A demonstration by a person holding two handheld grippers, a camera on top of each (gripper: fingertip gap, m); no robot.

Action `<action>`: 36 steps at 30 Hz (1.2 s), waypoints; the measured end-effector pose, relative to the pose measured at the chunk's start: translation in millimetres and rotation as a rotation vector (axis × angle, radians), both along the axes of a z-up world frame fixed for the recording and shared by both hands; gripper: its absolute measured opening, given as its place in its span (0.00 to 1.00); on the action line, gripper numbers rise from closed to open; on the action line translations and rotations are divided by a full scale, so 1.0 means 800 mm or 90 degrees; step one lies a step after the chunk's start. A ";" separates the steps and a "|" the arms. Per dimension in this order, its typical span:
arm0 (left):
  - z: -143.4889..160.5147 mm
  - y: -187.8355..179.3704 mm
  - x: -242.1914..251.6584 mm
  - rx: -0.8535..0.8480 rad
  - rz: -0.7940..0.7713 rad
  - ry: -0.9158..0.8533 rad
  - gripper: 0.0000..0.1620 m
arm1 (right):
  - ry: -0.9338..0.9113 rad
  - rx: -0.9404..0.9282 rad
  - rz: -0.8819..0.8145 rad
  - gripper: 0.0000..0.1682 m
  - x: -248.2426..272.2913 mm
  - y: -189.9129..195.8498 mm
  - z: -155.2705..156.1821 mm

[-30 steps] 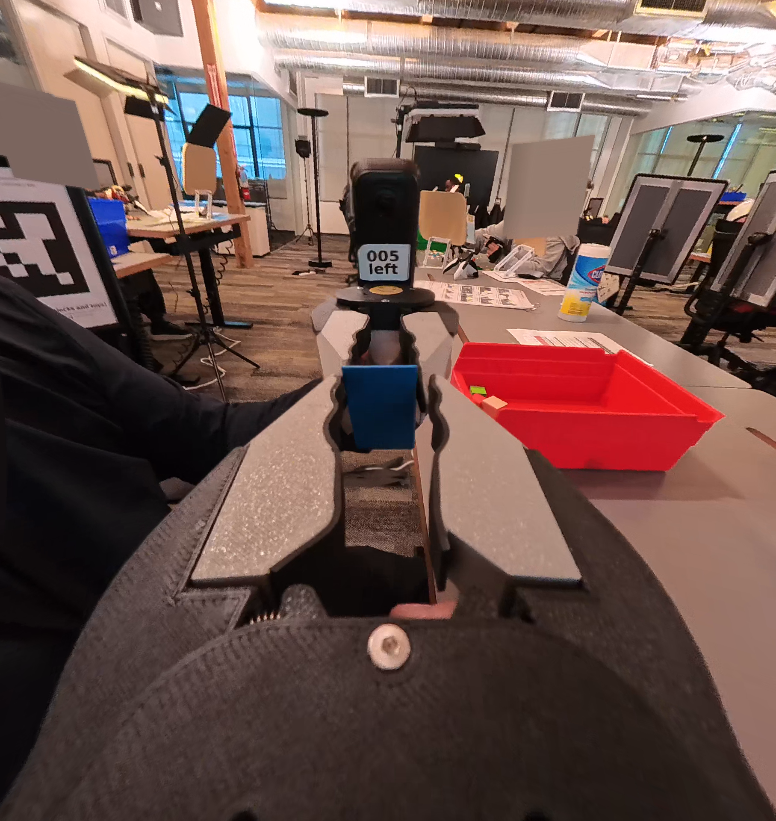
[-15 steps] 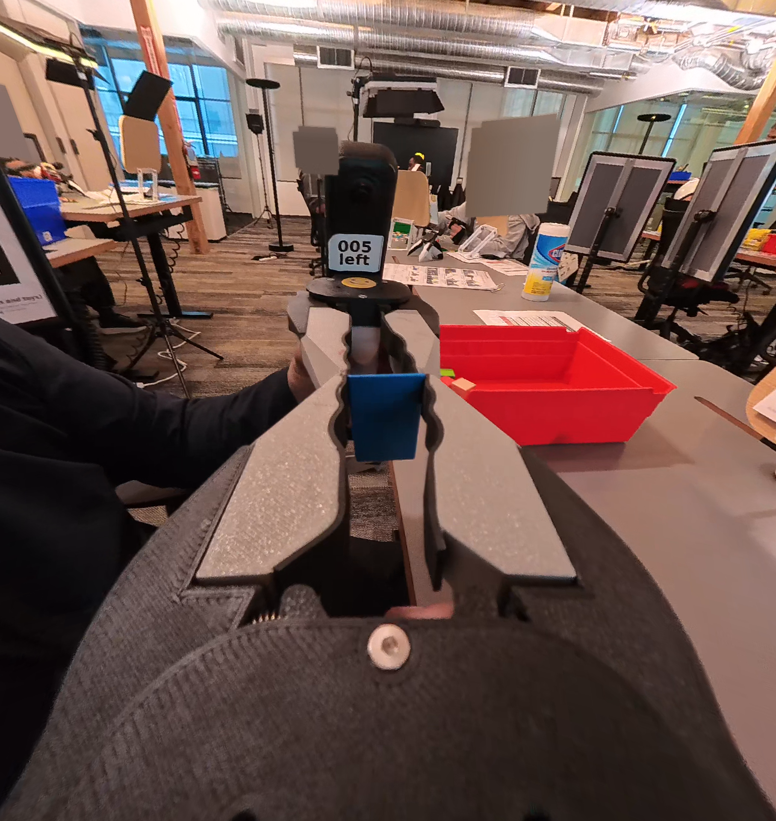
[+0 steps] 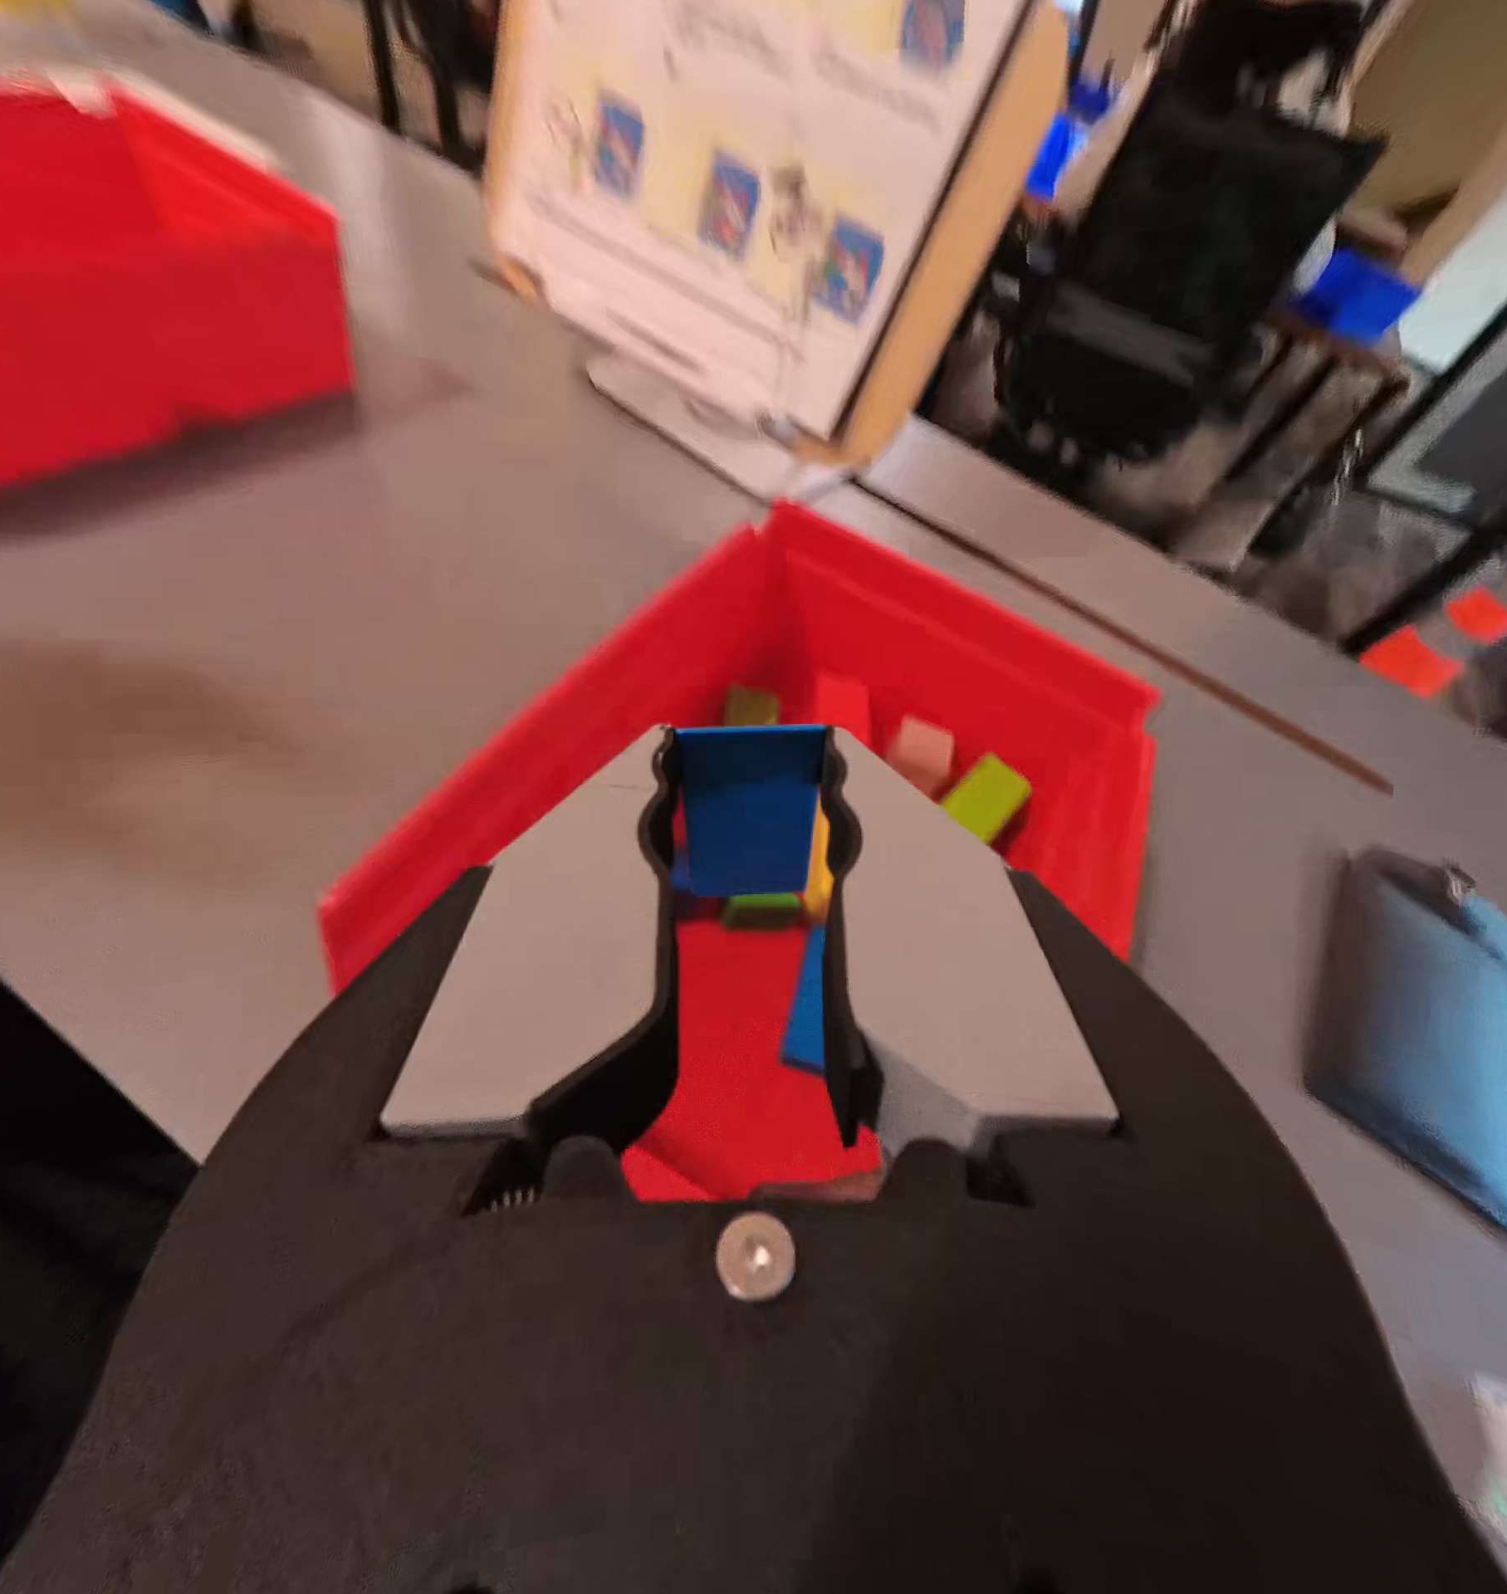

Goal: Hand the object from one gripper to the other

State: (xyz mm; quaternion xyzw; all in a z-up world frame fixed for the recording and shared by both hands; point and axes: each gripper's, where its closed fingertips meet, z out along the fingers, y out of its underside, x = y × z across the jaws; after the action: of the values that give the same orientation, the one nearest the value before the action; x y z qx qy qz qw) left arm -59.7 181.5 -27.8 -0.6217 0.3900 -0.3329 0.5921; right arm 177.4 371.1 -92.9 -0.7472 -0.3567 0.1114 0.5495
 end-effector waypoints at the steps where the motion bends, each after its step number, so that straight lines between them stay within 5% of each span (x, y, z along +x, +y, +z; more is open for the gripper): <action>1: -0.001 0.003 -0.001 -0.002 0.006 0.003 0.24 | -0.015 -0.027 -0.002 0.18 0.006 0.006 -0.017; 8: -0.023 0.014 0.004 -0.013 0.033 0.062 0.22 | -0.139 -0.236 -0.004 0.18 0.006 0.021 -0.133; 18: -0.033 0.011 0.010 0.013 0.043 0.112 0.22 | -0.208 -0.287 -0.130 0.18 0.031 0.047 -0.175; 27: -0.030 0.029 -0.017 -0.021 0.096 0.087 0.25 | -0.143 -0.258 -0.133 0.25 0.032 0.047 -0.145; 36: -0.007 0.049 -0.081 -0.142 0.123 -0.109 0.23 | -0.140 -0.232 -0.118 0.21 0.026 0.038 -0.127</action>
State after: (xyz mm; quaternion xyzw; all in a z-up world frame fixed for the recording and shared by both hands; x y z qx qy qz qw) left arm -124.6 220.9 -33.4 -0.6873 0.2373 -0.3676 0.5798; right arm 198.4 401.6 -194.6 -0.8711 -0.3184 0.0413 0.3715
